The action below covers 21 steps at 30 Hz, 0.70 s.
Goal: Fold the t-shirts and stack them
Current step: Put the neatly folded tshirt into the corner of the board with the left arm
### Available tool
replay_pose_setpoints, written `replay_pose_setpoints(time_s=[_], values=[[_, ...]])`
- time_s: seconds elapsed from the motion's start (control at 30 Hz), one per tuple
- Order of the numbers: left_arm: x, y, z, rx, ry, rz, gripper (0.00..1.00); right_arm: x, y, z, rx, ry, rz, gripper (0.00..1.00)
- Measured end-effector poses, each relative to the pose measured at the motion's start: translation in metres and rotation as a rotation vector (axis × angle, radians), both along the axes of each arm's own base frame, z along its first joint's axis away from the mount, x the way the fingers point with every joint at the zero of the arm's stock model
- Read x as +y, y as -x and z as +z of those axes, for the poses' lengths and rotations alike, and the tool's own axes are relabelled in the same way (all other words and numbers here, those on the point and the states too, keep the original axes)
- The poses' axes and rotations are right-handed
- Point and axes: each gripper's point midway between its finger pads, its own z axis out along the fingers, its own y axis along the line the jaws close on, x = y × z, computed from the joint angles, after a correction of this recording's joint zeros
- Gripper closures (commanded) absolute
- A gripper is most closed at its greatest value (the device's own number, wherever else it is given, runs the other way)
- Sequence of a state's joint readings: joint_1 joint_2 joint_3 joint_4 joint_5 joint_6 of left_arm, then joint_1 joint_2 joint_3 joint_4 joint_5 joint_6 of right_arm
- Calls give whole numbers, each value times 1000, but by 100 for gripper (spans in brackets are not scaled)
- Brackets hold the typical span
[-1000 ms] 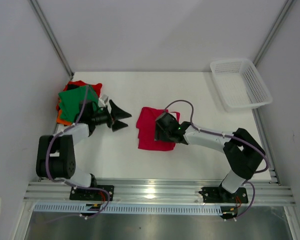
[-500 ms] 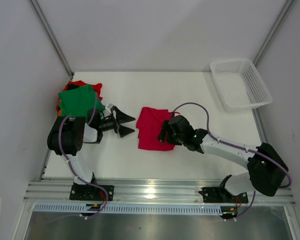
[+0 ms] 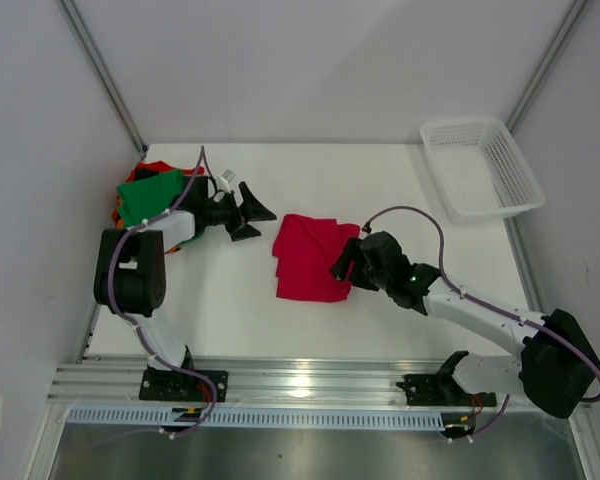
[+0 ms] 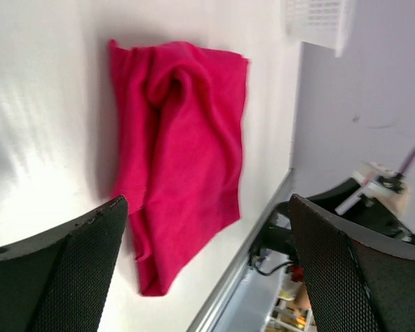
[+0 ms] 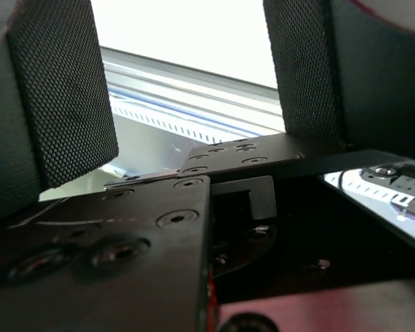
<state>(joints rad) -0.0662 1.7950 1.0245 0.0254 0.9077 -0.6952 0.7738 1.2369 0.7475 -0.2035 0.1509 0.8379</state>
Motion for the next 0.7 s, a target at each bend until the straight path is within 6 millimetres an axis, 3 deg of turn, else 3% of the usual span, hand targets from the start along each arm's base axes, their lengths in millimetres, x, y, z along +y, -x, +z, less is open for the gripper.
replay_pose_setpoints(time_s=[0.13,0.4,0.7], values=[[12,2,-15,14,-135,-3,1,-13,-4,0,-2,-5,-33,31],[36,27,-53,123,-345,-10,0,-33,-14,8,-14,-32,-90,31],[34,30,-61,137,-419,-24,1,-45,-23,9,-7,-42,-113,31]])
